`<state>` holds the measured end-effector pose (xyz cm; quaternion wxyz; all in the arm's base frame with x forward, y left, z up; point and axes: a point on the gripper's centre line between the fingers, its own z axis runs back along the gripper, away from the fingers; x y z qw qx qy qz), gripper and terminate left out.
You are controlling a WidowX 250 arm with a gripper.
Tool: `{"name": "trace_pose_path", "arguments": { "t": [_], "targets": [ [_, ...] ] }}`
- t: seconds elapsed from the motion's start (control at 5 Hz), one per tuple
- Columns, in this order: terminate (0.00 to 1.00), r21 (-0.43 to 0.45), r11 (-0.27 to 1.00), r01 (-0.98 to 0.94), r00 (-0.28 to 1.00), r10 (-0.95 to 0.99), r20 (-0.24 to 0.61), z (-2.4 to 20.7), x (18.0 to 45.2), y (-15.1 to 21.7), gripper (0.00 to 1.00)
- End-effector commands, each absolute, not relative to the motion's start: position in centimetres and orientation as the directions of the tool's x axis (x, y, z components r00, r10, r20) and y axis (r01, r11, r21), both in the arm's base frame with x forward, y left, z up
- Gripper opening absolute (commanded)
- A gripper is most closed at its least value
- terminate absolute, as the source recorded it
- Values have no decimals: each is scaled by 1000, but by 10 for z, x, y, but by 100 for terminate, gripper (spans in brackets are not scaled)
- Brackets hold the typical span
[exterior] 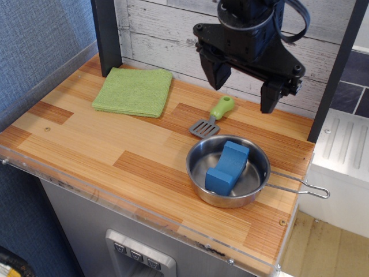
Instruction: Place the blue block in the silver pot.
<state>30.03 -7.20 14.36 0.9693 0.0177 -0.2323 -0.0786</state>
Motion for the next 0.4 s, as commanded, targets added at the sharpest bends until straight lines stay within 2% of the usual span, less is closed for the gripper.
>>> {"name": "trace_pose_path", "arguments": {
  "t": [0.0,0.2],
  "targets": [
    [0,67,988,141,863,-156,480,155,296,-67,100],
    [100,67,988,141,863,-156,480,155,296,-67,100]
  ]
}}
